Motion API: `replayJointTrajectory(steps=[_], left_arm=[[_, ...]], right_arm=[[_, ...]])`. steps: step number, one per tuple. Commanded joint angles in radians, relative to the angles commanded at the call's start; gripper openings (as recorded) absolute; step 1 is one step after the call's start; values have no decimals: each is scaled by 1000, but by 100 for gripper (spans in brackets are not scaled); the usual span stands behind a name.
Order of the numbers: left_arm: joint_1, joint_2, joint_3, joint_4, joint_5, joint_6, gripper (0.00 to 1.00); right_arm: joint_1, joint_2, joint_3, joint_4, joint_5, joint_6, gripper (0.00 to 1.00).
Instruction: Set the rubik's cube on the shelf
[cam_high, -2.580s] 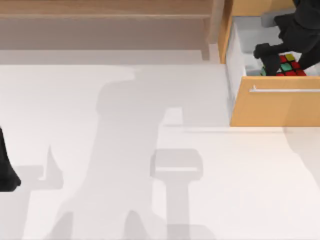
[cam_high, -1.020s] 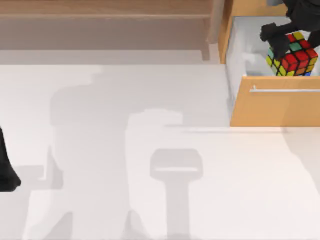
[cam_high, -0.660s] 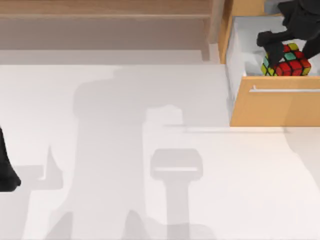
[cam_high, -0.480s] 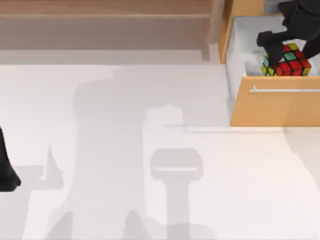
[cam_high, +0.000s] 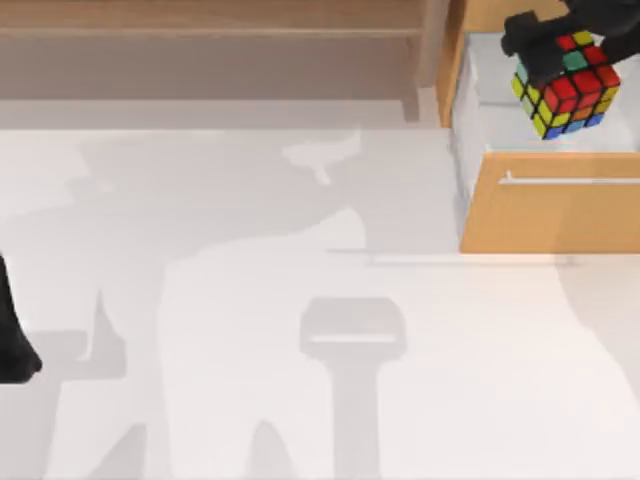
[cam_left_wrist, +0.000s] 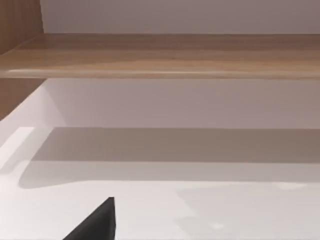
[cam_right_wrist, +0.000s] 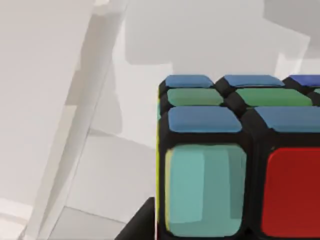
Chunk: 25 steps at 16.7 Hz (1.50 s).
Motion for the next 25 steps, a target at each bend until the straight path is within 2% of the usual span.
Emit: replayJointTrajectory(steps=[4,9,17,25], left_arm=[[0,0,0,0,0,0,100],[0,0,0,0,0,0,100],[0,0,0,0,0,0,100],[0,0,0,0,0,0,100]], right_arm=[[130,-136,-142,147,60,3,0],[313,-220,-359,451,168,7,0],[496,-195,-642,1176,418,13,0],[566,-76,-813,1911,651,20,0]])
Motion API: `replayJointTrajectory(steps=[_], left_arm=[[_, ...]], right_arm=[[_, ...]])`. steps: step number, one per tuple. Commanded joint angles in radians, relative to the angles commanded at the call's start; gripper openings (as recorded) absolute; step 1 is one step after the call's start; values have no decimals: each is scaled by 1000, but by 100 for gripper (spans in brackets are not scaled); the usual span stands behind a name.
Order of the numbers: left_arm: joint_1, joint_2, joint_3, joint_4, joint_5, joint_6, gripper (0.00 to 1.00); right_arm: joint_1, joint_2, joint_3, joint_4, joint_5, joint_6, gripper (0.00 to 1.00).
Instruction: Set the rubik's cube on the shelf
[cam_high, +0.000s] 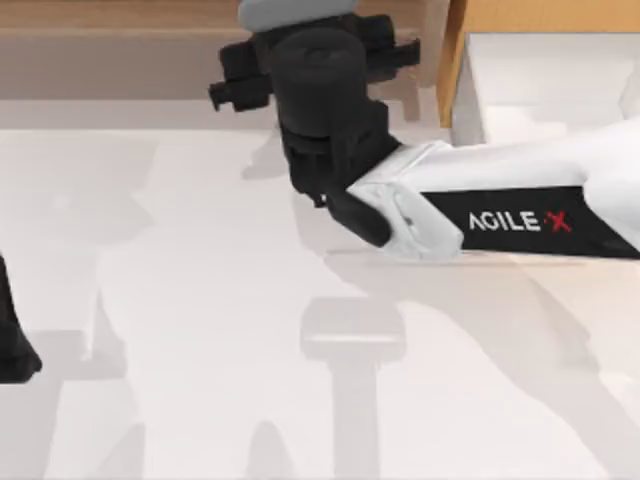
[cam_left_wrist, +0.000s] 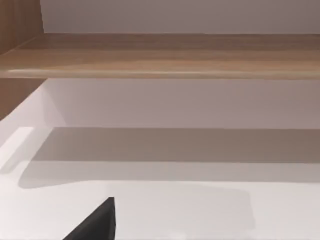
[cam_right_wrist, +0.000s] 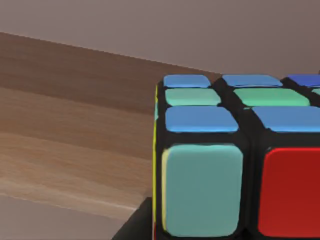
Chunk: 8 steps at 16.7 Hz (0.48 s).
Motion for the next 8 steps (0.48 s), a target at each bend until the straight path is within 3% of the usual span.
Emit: replayJointTrajectory(steps=[4,8], left_arm=[[0,0,0,0,0,0,100],[0,0,0,0,0,0,100]], right_arm=[[7,56,-46,260,76,2,0],[6,85,-65,381,111,3,0]])
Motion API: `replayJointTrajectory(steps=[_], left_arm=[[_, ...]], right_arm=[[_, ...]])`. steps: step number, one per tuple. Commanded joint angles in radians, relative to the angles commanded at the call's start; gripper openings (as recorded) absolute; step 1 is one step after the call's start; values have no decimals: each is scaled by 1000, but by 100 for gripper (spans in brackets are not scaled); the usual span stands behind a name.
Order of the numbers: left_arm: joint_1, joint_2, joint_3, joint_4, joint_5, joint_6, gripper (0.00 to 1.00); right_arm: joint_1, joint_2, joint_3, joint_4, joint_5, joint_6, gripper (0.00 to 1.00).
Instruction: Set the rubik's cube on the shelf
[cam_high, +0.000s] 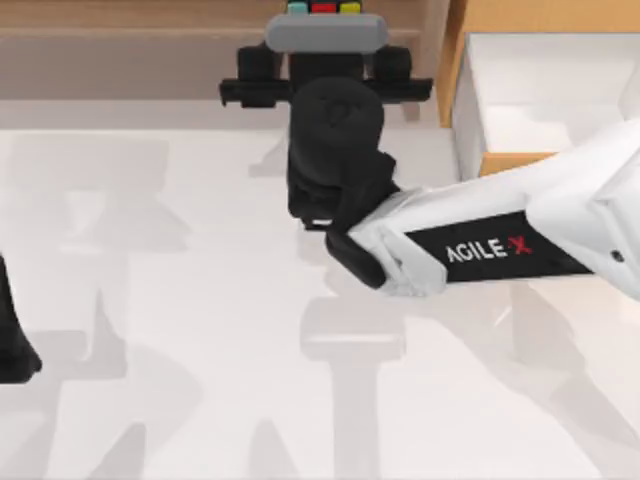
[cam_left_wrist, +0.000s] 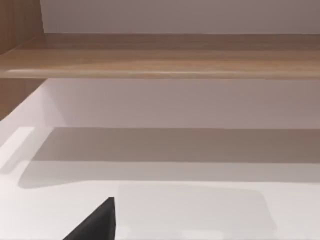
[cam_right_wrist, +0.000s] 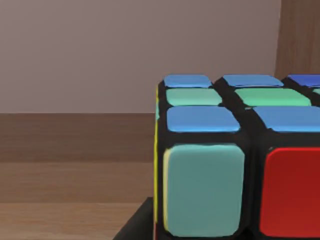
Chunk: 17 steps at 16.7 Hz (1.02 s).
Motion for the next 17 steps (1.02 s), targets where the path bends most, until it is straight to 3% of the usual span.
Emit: replayJointTrajectory(steps=[9,17], left_arm=[[0,0,0,0,0,0,100],[0,0,0,0,0,0,100]], right_arm=[[-10,10,31,-7,-4,-6,0],[-93,177,397,-183,-123,13,0]])
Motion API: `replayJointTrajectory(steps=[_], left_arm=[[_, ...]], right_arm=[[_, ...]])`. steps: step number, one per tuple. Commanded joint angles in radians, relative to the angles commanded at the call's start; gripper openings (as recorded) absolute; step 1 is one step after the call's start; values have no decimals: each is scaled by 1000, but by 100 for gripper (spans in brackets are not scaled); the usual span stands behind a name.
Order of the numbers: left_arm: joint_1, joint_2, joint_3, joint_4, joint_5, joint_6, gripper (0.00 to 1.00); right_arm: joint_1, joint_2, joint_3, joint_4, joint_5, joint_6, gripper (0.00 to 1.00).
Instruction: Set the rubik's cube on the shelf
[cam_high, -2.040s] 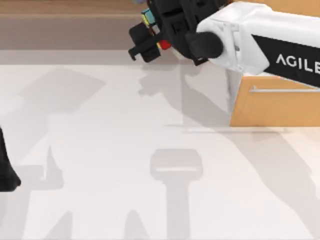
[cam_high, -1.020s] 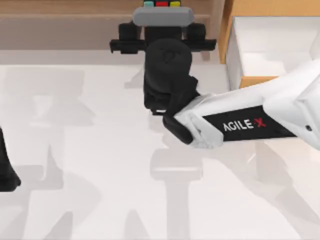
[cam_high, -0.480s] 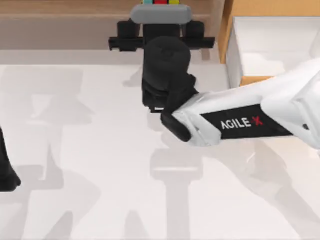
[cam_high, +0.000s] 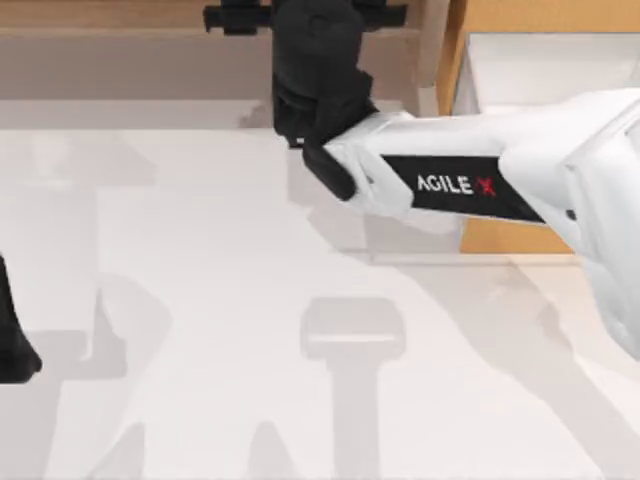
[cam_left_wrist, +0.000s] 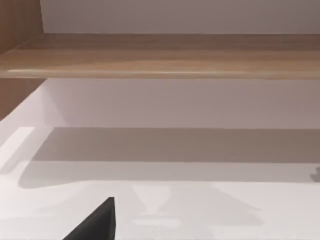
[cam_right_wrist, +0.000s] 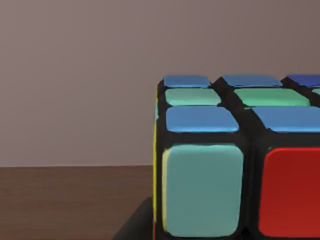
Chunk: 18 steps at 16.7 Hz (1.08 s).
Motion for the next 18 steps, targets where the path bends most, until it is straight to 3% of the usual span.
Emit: replayJointTrajectory(steps=[8,18], left_arm=[[0,0,0,0,0,0,100],[0,0,0,0,0,0,100]], right_arm=[[-43,66,83,-62,-9,4,0],[-43,66,83,-62,-9,4,75]])
